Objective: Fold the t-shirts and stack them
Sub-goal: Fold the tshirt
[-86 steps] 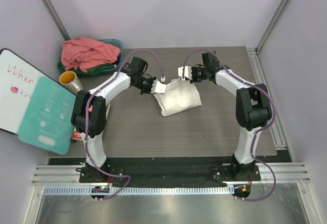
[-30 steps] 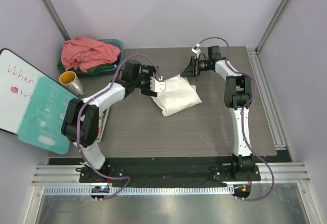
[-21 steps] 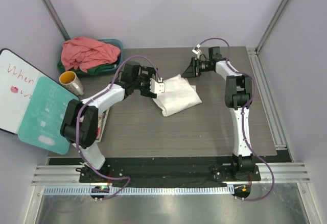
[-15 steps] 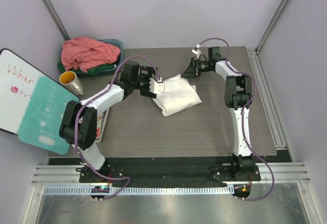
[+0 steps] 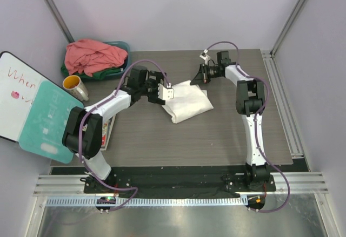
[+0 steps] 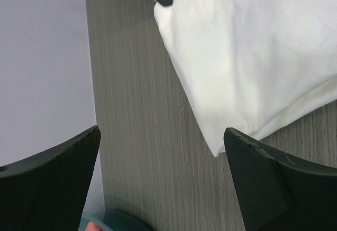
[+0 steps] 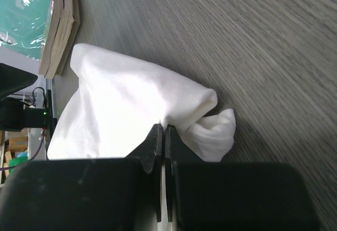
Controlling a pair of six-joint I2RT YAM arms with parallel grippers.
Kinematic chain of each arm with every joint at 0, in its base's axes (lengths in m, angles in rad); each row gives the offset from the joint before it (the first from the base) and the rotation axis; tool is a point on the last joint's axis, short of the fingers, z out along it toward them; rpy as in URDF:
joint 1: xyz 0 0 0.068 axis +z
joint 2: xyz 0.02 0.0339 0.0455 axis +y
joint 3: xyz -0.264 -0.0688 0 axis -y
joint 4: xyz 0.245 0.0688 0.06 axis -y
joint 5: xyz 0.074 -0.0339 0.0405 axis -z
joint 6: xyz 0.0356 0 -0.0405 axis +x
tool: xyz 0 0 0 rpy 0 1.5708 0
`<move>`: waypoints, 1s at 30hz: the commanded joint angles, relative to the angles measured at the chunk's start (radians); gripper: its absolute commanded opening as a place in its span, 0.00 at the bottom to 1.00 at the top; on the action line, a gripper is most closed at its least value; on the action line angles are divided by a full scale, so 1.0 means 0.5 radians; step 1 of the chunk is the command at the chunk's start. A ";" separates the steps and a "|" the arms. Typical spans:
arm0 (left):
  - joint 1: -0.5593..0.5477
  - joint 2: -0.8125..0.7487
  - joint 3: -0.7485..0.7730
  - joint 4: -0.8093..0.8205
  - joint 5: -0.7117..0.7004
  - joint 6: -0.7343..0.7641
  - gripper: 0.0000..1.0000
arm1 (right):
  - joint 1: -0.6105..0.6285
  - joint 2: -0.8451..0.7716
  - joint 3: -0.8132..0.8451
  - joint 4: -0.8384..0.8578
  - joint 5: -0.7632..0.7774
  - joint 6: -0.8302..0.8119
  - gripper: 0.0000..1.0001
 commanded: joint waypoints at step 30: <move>-0.002 -0.130 -0.084 0.117 0.066 -0.067 1.00 | -0.016 -0.547 -0.251 -0.472 1.015 -1.064 0.48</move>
